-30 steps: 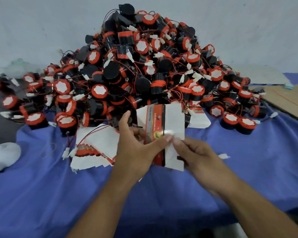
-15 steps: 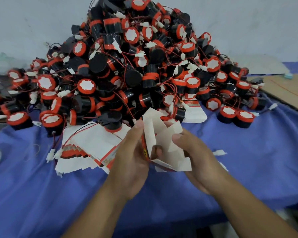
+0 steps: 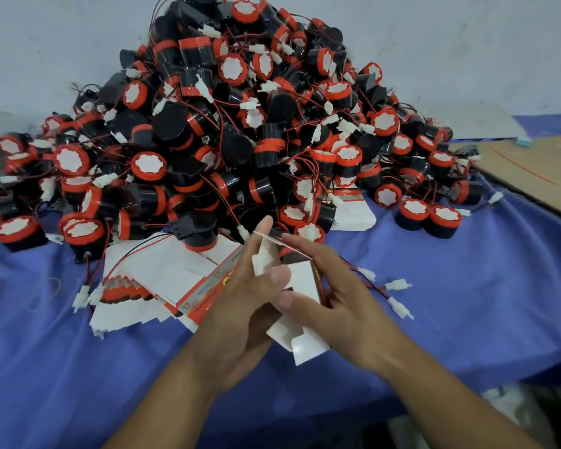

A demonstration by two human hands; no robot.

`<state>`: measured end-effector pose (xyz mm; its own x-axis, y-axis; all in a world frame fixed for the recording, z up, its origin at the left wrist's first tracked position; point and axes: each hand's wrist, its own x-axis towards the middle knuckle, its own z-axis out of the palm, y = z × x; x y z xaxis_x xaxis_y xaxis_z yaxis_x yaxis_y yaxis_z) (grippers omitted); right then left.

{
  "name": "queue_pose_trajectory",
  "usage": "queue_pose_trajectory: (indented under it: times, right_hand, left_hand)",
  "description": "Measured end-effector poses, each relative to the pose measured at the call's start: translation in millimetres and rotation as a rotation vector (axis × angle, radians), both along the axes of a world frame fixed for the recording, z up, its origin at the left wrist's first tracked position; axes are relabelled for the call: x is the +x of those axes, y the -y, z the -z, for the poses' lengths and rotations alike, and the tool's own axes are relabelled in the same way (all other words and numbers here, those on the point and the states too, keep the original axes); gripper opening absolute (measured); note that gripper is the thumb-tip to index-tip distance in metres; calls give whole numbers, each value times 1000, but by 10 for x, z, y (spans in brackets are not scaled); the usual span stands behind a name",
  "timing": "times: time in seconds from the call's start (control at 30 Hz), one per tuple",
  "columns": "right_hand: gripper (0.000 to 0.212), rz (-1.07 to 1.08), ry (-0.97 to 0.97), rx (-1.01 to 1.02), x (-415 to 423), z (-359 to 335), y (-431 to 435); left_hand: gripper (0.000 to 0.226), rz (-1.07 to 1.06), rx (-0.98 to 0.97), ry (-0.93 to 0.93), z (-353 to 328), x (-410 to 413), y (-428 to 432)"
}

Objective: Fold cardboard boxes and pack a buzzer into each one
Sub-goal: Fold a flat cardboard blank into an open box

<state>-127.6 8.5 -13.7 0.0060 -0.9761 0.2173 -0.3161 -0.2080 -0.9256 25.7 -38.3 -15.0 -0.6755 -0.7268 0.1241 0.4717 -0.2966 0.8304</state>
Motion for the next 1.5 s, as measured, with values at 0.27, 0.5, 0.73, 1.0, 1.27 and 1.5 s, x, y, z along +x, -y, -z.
queue_pose_trajectory:
  times: [0.27, 0.5, 0.73, 1.0, 1.27, 1.5]
  right_hand:
    - [61, 182, 320, 34, -100, -112, 22]
    - [42, 386, 460, -86, 105, 35, -94]
    - [87, -41, 952, -127, 156, -89, -81]
    - [113, 67, 806, -150, -11, -174, 5]
    - [66, 19, 597, -104, -104, -67, 28]
    - [51, -138, 554, -24, -270, -16, 30]
  left_hand:
    - [46, -130, -128, 32, -11, 9, 23]
    - [63, -422, 68, -126, -67, -37, 30]
    - [20, -422, -32, -71, -59, -7, 44]
    - [61, -140, -125, 56, -39, 107, 64]
    - [66, -115, -212, 283, 2, 68, 35]
    - [54, -127, -274, 367, 54, 81, 31]
